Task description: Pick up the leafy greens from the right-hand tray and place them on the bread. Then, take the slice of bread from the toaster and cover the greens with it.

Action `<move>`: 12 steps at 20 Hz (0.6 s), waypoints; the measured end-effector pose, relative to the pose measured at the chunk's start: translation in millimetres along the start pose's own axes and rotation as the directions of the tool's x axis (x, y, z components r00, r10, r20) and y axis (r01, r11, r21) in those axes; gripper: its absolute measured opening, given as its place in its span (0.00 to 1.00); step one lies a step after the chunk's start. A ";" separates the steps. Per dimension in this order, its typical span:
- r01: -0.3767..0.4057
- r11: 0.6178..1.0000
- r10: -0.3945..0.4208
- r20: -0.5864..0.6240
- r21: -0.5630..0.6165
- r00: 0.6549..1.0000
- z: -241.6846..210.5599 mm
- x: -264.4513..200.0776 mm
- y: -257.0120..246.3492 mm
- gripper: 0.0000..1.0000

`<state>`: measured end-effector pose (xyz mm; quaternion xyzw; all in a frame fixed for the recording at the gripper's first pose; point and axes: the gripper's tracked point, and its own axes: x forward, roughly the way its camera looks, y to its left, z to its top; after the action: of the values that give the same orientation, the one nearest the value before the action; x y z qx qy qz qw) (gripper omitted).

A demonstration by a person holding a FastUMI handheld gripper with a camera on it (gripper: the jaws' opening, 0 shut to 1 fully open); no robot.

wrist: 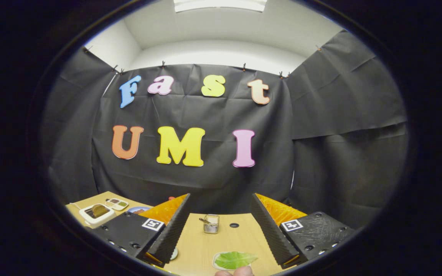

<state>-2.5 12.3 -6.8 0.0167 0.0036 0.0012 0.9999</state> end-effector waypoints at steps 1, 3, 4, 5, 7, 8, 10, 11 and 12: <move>-0.004 1.000 0.004 0.004 -0.009 1.000 0.4 0.0 0.7 0.95; -0.015 1.000 0.015 0.008 -0.017 1.000 -1.1 0.7 2.3 0.95; -0.023 1.000 0.023 0.004 -0.014 1.000 -3.8 1.7 2.7 0.95; -0.031 0.999 0.031 -0.007 -0.013 1.000 -7.2 1.9 2.8 0.95; -0.047 0.999 0.046 -0.037 -0.012 0.998 -20.3 2.8 -3.1 0.95; -0.052 0.998 0.051 -0.056 -0.017 0.997 -29.1 2.3 -8.3 0.95; -0.043 0.999 0.040 -0.072 -0.028 0.997 -42.6 4.2 -31.6 0.95; -0.040 0.999 0.037 -0.087 -0.033 0.996 -51.3 6.3 -42.2 0.95; -0.035 0.999 0.030 -0.115 -0.040 0.993 -66.1 7.8 -55.3 0.95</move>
<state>4.9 -40.8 -74.8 -0.0044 0.0604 0.0185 0.9980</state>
